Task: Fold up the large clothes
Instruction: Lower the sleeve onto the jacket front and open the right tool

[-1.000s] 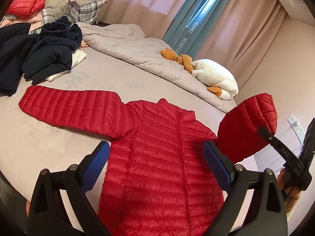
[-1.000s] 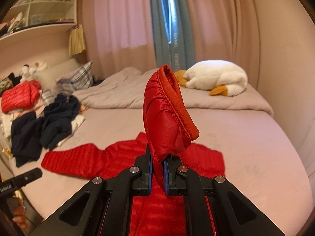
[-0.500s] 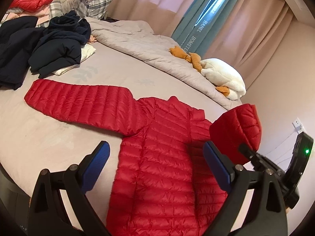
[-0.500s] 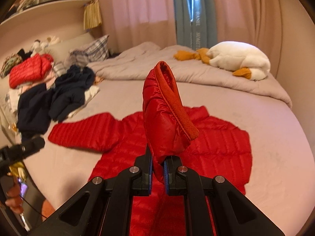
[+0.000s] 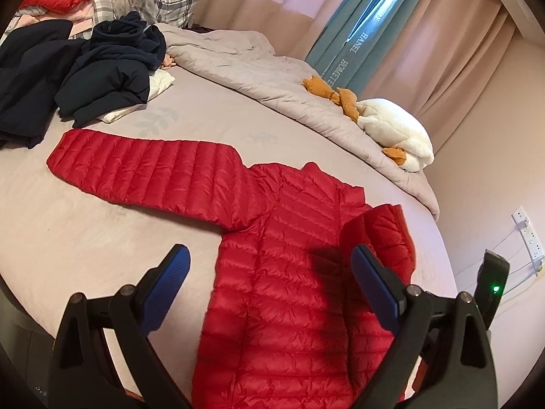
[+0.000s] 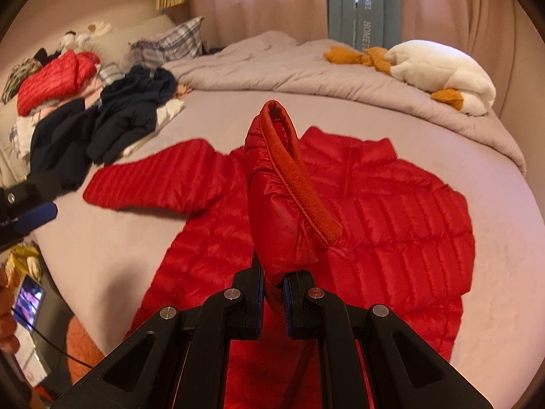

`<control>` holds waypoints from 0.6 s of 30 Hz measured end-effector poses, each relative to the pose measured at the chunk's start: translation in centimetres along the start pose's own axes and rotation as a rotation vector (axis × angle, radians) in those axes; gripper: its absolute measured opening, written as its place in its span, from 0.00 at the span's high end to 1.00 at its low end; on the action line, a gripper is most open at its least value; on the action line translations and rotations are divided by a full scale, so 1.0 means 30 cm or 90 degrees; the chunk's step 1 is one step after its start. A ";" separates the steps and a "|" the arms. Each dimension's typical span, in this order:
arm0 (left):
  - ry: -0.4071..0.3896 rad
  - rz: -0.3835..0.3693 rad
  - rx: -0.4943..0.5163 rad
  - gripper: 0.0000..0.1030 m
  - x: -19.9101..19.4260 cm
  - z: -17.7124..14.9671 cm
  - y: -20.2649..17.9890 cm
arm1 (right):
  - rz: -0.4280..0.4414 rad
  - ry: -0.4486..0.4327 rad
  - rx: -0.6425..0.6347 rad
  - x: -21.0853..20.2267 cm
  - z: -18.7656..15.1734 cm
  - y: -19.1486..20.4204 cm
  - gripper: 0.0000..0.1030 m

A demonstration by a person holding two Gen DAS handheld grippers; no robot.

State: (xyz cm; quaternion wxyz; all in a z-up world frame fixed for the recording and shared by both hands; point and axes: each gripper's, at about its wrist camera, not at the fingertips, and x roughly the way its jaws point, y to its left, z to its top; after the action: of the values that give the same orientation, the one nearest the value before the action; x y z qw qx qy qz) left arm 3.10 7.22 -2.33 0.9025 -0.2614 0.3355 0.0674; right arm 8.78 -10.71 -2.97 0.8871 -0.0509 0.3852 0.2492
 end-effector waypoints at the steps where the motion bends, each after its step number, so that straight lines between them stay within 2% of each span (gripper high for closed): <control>1: 0.002 0.001 -0.001 0.07 0.003 -0.002 0.004 | 0.002 0.005 -0.002 0.008 -0.004 0.004 0.90; 12: 0.015 0.011 -0.009 0.07 0.028 -0.007 0.026 | 0.009 0.062 -0.016 0.089 -0.048 0.042 0.90; 18: 0.022 0.018 -0.013 0.07 0.041 -0.017 0.040 | 0.007 0.074 -0.018 0.111 -0.051 0.051 0.90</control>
State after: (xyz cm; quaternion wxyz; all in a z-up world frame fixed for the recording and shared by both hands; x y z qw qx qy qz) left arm 3.40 7.91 -3.95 0.8928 -0.2670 0.3542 0.0791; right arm 8.96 -8.46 -6.25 0.8610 -0.0757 0.4328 0.2563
